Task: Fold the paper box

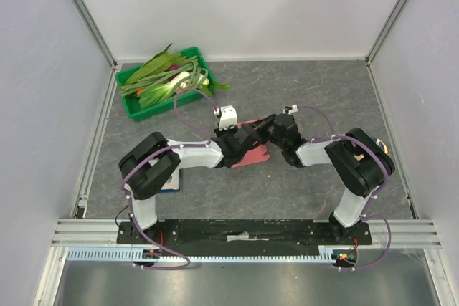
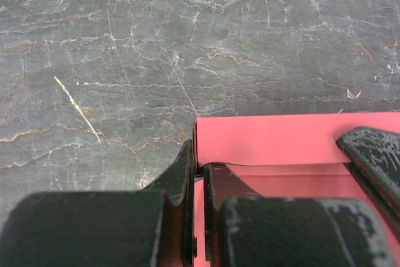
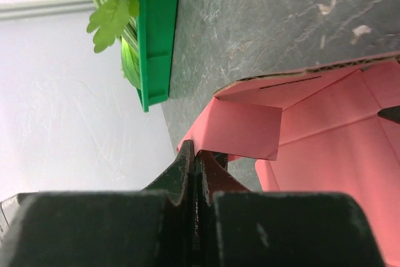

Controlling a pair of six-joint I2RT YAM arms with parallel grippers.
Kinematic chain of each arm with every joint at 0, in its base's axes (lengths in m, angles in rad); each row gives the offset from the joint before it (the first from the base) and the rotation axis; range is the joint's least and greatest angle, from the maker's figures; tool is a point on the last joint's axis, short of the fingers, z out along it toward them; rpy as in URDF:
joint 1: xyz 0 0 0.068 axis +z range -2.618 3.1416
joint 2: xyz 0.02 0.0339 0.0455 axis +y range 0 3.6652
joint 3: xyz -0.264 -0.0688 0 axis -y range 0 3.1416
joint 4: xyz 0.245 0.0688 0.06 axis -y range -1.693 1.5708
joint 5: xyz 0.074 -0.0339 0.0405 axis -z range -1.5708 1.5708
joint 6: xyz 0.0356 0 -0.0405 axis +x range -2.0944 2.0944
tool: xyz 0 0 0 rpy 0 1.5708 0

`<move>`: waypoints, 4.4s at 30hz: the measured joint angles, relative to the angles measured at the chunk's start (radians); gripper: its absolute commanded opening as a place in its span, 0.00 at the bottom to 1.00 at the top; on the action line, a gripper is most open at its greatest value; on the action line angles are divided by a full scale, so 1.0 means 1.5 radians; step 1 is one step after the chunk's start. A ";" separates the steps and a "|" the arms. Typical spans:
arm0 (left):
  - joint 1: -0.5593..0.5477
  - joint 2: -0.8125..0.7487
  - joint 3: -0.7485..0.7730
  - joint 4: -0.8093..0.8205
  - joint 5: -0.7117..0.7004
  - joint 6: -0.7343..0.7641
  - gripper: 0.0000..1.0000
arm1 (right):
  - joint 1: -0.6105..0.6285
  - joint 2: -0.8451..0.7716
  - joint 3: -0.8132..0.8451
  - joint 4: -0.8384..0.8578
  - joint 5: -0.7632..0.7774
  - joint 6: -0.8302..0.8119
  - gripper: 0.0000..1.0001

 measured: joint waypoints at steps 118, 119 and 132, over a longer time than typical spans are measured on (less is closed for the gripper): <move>0.219 -0.087 0.019 0.021 0.847 0.375 0.65 | 0.035 0.020 0.163 -0.447 0.198 -0.729 0.10; 0.219 -0.087 0.019 0.021 0.847 0.374 0.65 | 0.035 0.015 0.156 -0.443 0.198 -0.730 0.11; 0.208 -0.273 -0.060 0.021 0.749 0.353 0.41 | 0.026 -0.020 0.135 -0.470 0.120 -0.747 0.23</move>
